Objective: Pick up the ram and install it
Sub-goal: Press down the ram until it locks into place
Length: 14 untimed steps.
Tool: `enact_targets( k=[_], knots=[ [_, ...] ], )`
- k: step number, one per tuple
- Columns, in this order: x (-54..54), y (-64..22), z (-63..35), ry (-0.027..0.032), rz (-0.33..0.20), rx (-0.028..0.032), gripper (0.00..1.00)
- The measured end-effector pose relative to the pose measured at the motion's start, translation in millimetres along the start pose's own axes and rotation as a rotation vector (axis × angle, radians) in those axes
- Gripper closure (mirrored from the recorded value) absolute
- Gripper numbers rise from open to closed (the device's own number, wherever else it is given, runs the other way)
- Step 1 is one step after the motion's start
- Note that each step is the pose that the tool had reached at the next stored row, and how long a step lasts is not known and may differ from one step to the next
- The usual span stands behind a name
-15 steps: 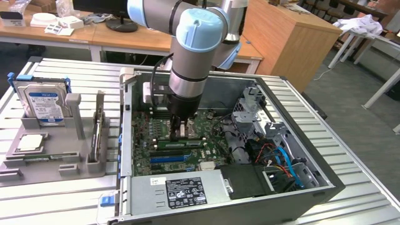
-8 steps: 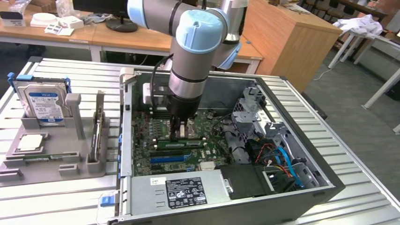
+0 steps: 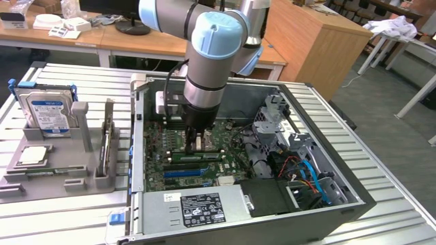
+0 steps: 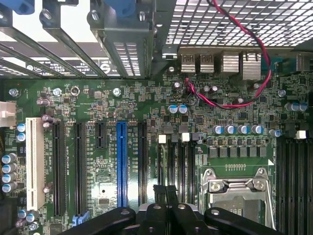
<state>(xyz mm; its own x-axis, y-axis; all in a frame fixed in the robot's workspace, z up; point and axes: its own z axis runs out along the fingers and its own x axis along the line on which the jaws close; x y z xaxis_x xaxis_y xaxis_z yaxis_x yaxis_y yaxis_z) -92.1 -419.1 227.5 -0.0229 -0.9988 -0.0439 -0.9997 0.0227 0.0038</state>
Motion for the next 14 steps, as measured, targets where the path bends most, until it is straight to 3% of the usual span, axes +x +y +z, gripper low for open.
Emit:
enact_targets(
  k=[14],
  knots=[
    [0.1,0.0,1.8,0.0003,0.0,-0.0001,0.89]
  ],
)
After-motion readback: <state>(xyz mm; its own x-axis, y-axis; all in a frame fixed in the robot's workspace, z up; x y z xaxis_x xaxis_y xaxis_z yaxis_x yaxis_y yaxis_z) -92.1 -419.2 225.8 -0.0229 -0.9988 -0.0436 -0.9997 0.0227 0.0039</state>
